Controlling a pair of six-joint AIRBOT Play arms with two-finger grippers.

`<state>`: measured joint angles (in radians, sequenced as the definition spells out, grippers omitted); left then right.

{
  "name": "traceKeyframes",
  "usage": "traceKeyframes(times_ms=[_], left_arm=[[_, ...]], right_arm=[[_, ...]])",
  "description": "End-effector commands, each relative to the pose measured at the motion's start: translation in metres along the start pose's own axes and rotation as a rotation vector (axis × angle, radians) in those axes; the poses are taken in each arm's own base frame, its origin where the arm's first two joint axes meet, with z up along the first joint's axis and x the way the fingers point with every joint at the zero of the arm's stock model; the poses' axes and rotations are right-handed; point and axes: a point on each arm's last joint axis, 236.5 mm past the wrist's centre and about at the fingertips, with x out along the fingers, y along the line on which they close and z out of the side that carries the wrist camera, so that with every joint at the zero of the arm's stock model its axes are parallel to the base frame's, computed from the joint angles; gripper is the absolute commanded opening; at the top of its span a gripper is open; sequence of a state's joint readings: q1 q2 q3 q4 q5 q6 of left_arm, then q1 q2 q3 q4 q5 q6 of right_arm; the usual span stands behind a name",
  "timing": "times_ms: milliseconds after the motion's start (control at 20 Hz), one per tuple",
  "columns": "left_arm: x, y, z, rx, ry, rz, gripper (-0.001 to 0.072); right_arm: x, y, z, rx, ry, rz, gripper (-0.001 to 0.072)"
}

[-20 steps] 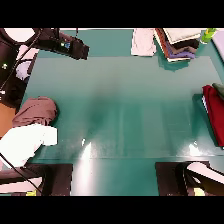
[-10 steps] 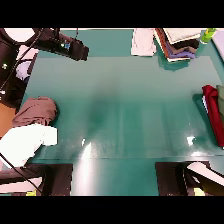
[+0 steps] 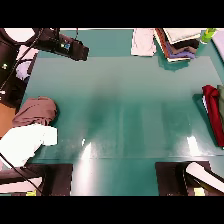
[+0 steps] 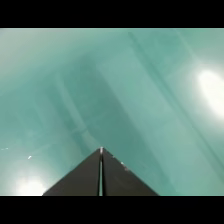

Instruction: Fold the shirts.

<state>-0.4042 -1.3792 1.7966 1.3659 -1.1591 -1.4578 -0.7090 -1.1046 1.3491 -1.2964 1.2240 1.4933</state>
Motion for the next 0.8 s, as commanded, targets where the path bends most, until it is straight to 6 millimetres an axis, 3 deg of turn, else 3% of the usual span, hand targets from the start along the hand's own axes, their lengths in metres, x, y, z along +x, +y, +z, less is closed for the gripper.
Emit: traceKeyframes(times_ms=[0, 50, 150, 200, 250, 300, 500, 750], left_arm=[[0.0, 0.01, 0.0, 0.019, -0.001, 0.042, 0.0028], [0.0, 0.01, 0.001, 0.018, -0.003, 0.041, 0.0028], [0.0, 0.009, 0.001, 0.018, -0.003, 0.04, 0.0028], [0.0, 0.009, 0.001, 0.017, -0.003, 0.038, 0.0027], [0.0, 0.009, 0.001, 0.016, -0.003, 0.038, 0.0027], [0.0, 0.009, 0.001, 0.016, -0.003, 0.038, 0.0027], [0.0, 0.009, 0.001, 0.016, -0.003, 0.038, 0.0027], [0.0, 0.009, 0.001, 0.016, -0.003, 0.038, 0.0028]], right_arm=[[0.004, 0.155, -0.03, -0.217, 0.035, 0.302, 0.065], [0.003, 0.187, -0.048, -0.287, 0.061, 0.353, 0.064], [-0.002, 0.246, -0.088, -0.42, 0.119, 0.451, 0.0375], [-0.005, 0.271, -0.111, -0.484, 0.152, 0.493, 0.029], [-0.008, 0.29, -0.131, -0.541, 0.181, 0.526, 0.0174], [-0.012, 0.307, -0.152, -0.601, 0.208, 0.559, 0.0012], [-0.027, 0.345, -0.207, -0.729, 0.274, 0.638, 0.0016], [-0.037, 0.355, -0.224, -0.769, 0.29, 0.669, 0.0016]])
